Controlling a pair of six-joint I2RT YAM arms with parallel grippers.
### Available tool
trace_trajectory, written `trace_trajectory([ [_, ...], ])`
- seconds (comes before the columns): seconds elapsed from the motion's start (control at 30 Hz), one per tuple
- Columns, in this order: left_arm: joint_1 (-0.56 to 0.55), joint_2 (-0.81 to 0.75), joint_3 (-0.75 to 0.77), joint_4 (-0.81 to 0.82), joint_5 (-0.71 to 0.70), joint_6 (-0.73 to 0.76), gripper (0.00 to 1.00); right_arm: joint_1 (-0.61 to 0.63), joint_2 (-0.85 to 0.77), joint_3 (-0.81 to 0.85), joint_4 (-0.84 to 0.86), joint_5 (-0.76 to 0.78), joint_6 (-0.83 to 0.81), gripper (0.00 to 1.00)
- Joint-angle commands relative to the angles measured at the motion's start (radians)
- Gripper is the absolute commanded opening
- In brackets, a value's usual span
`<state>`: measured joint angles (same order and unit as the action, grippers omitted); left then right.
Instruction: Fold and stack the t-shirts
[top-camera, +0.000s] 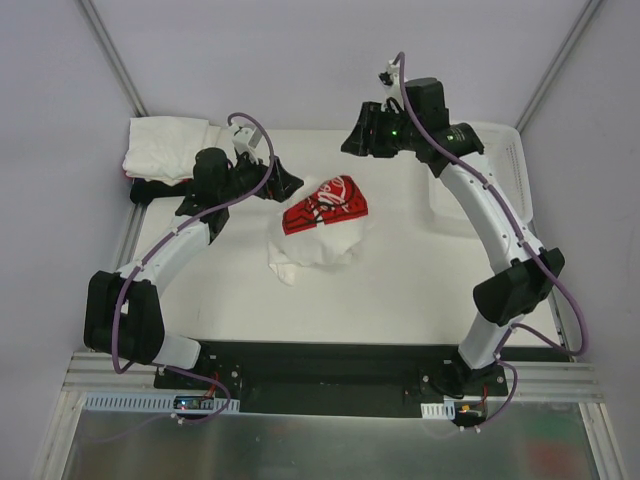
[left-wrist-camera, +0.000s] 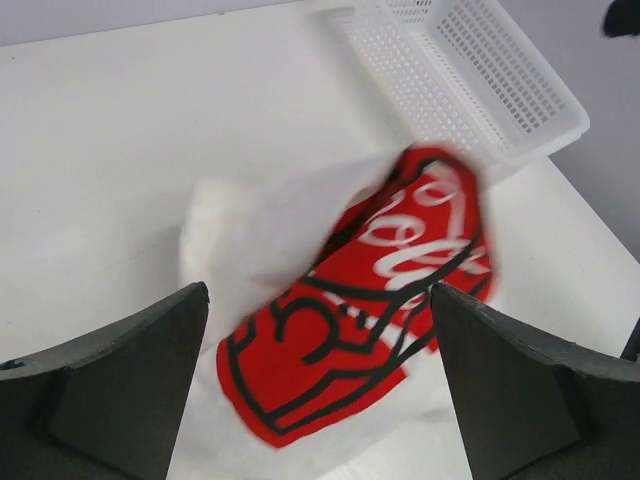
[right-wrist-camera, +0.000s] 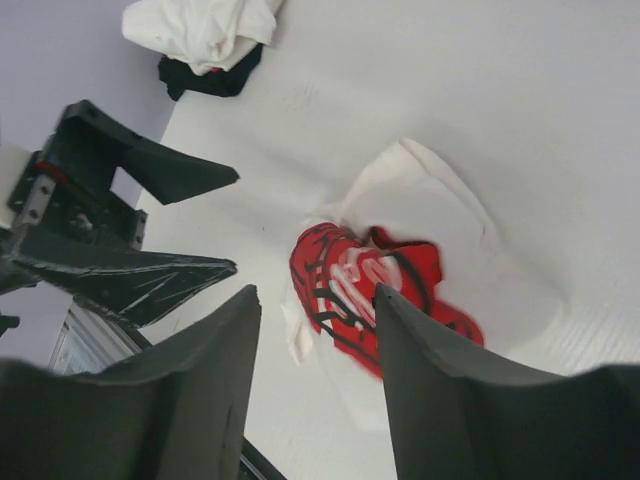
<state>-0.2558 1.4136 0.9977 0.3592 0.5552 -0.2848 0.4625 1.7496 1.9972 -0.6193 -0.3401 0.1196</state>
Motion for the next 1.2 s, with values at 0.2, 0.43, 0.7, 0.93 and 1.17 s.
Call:
trace_trajectory([
  [0.2,-0.005,-0.054,0.004,0.038,0.0,0.003,0.92,-0.123,0.082,-0.162,0.084,0.006,-0.009,0.57],
  [0.43,-0.005,-0.068,0.009,0.026,0.003,0.009,0.92,-0.212,0.243,-0.15,0.156,-0.036,0.025,0.54],
  [0.7,-0.005,-0.1,0.013,0.009,0.0,0.021,0.92,-0.288,0.422,-0.095,0.204,-0.08,0.069,0.54],
  [0.93,-0.005,-0.117,0.012,0.007,0.002,0.021,0.92,-0.36,0.461,-0.116,0.213,-0.086,0.078,0.55],
  [1.17,-0.005,-0.114,0.009,0.009,0.002,0.022,0.92,-0.426,0.427,-0.204,0.259,-0.092,0.087,0.56],
])
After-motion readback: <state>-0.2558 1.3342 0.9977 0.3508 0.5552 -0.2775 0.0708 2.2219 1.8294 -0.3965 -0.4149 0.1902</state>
